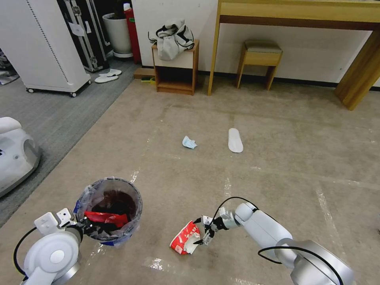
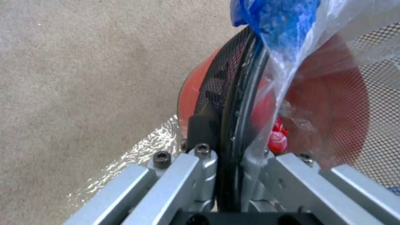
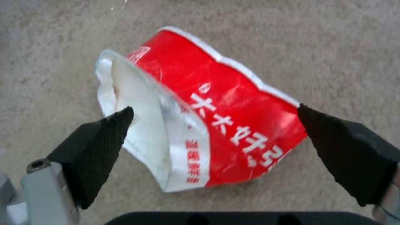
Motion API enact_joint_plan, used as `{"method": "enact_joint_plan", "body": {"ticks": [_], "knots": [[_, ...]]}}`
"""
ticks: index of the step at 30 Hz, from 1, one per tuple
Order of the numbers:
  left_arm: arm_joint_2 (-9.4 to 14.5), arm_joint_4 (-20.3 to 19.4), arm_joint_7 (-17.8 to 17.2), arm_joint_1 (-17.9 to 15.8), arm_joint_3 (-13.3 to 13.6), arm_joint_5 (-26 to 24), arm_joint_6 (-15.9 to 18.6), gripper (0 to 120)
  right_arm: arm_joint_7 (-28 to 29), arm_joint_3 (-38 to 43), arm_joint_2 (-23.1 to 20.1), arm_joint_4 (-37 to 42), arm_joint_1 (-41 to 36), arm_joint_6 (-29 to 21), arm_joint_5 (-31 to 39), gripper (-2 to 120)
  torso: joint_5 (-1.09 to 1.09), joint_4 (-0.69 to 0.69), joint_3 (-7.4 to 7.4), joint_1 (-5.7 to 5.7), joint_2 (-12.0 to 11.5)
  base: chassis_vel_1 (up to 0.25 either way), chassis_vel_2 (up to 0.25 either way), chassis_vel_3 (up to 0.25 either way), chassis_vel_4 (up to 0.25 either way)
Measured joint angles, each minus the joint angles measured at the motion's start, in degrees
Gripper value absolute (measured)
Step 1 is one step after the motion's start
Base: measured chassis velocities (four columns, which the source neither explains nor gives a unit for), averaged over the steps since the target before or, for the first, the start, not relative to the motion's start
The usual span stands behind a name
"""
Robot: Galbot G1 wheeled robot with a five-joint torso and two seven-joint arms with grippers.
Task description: Pick up the trash bin and place the garbage on the floor into it.
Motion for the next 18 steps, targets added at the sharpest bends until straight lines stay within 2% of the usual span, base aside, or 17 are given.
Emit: {"method": "enact_joint_plan", "body": {"ticks": [18], "knots": [[-0.2,-0.5,0.4,0.5,-0.5,0.4,-0.6,1,0.4,-1.8,3.3,-4.1,1.0,-0.1,-1.3,100,0.00,0.00,0.00,0.00,0.0,0.000,0.000,0.000,0.000]]}}
